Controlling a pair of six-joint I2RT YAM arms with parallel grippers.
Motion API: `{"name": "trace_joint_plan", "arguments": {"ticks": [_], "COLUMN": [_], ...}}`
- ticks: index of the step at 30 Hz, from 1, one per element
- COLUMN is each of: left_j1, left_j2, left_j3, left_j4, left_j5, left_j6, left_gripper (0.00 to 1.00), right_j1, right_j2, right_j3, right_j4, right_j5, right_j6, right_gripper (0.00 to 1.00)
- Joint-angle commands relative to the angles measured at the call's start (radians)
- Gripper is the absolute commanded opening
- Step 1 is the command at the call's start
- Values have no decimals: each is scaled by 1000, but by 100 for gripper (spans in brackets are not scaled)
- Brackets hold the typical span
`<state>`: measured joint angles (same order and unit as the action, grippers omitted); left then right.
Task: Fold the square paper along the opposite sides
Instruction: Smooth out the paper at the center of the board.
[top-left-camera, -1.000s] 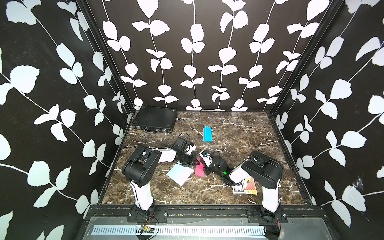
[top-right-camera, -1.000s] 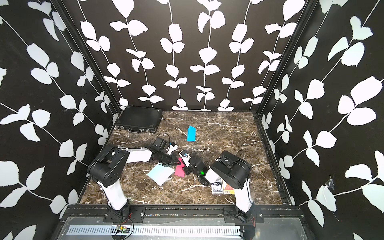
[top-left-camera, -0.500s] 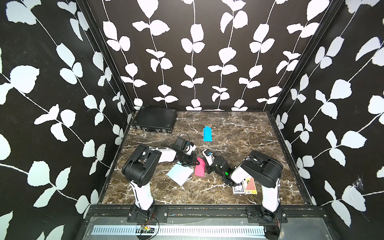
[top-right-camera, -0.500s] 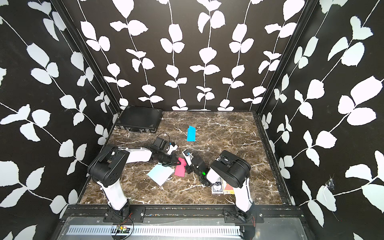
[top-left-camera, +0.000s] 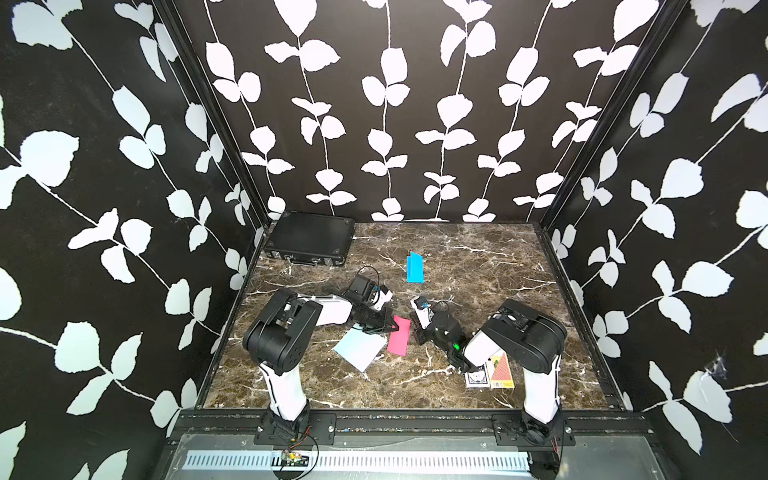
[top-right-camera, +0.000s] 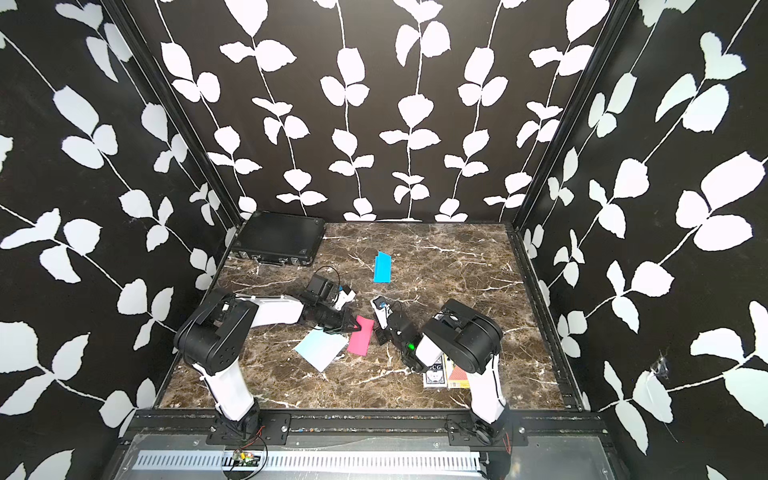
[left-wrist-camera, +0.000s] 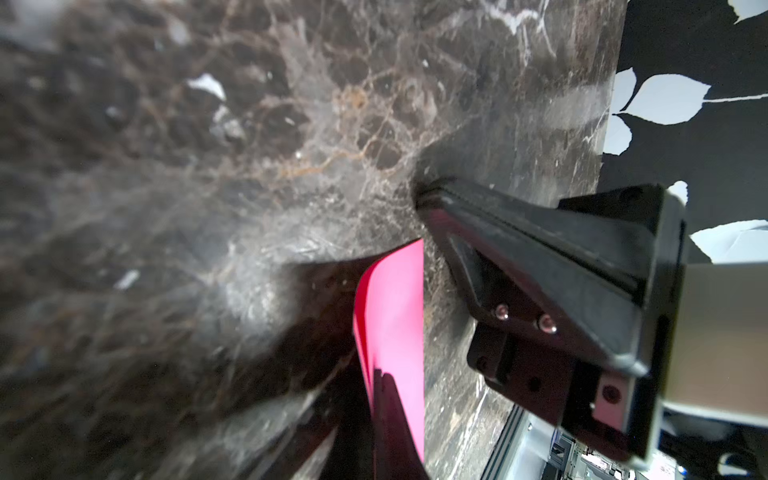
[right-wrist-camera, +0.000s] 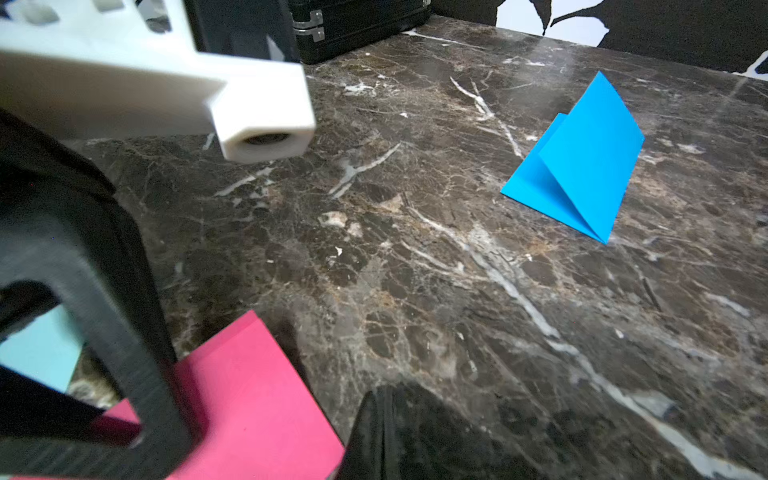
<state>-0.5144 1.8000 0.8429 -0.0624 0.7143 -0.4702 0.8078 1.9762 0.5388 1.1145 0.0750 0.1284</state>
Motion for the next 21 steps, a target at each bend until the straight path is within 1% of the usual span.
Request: {"name": "trace_joint_plan", "arguments": {"ticks": [1,12,14,21], "left_j1": [2,4,5,6], "left_j2": [-25,-28,-31,-51], "left_j3": [-26,3,10,31], "left_j4": [-72,-98,-103,-98], "left_j5": [-27,-10,-9,15], "left_j6": [28,38,38,36], "left_gripper": [0,0,0,0], "right_j1": [-24,-40,-39,-40], "right_j2": [38,17,-13,-186], "right_j3": [-36,-56,-59,-68], "right_j4": [-58,-31,-39,-133], "right_j5": [39,25,18,-6], "right_j6": [11,18,17,25], "right_gripper": [7,7,7,7]}}
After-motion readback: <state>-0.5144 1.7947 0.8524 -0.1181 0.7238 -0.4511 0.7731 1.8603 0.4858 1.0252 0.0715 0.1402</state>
